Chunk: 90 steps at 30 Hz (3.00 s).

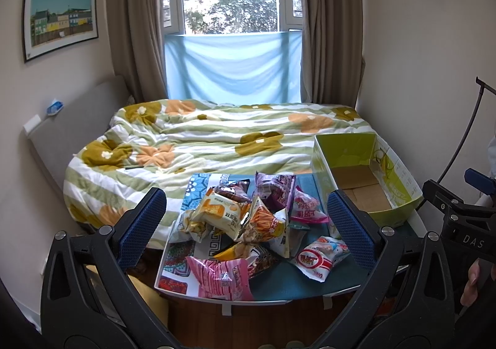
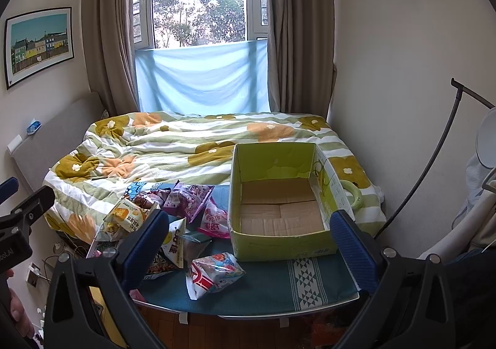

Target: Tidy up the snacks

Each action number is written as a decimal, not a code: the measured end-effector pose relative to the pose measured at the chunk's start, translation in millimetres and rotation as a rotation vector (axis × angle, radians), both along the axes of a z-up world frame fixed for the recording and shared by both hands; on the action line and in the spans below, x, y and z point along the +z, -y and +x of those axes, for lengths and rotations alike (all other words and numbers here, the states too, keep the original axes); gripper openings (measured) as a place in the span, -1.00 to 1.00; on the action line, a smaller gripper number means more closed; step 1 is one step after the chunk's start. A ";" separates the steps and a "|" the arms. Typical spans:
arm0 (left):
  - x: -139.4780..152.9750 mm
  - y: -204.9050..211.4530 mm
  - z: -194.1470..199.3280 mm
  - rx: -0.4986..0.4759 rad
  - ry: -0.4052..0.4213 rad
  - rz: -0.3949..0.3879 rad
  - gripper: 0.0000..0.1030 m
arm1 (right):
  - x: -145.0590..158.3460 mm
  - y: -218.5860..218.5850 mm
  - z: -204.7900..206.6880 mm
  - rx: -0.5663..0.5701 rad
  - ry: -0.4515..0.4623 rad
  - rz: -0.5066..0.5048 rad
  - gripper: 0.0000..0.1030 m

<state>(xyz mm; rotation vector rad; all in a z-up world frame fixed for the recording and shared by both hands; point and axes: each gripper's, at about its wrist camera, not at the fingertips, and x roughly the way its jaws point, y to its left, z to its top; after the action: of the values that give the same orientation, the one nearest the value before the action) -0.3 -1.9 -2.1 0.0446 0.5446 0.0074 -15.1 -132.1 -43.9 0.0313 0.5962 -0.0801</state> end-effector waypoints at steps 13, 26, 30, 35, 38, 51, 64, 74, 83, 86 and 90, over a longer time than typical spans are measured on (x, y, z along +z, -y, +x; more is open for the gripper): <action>-1.8 0.4 0.2 -0.001 -0.005 -0.002 0.99 | -1.9 -1.5 0.7 0.003 -0.002 -0.001 0.99; -0.7 -7.8 3.5 0.003 -0.013 -0.009 0.99 | -4.7 -3.5 2.0 0.004 -0.006 0.001 0.99; -6.0 -14.4 9.1 0.005 -0.038 -0.008 0.99 | -8.7 -12.6 2.8 0.003 -0.028 0.003 0.99; -37.1 -25.9 22.2 -0.004 -0.126 -0.005 0.99 | -29.5 -11.4 18.6 0.009 -0.097 0.029 0.99; -71.5 -35.4 33.1 -0.015 -0.216 -0.019 0.99 | -55.0 -11.4 31.5 0.011 -0.170 0.067 0.99; -233.6 -68.3 67.3 -0.023 -0.514 -0.074 0.99 | -193.0 -22.5 78.0 -0.006 -0.448 0.298 0.99; -290.0 -83.1 99.5 -0.074 -0.584 -0.058 0.99 | -256.8 -22.2 109.7 -0.052 -0.517 0.430 0.99; -295.8 -82.0 108.5 -0.149 -0.599 -0.100 0.50 | -272.8 -15.0 120.4 -0.078 -0.531 0.485 0.99; -287.4 -84.9 99.2 -0.150 -0.588 -0.112 0.33 | -279.0 -5.6 123.2 -0.045 -0.515 0.561 0.50; -279.7 -83.1 96.5 -0.147 -0.567 -0.098 0.32 | -273.8 -8.8 120.4 -0.036 -0.508 0.550 0.34; -267.6 -82.8 91.6 -0.142 -0.546 -0.082 0.32 | -266.0 -9.9 113.3 -0.033 -0.496 0.536 0.28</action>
<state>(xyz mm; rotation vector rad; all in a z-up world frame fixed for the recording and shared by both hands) 91.2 80.9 -269.7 0.0043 1.0859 -0.1699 98.3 -122.2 -310.0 0.5541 1.1003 0.0442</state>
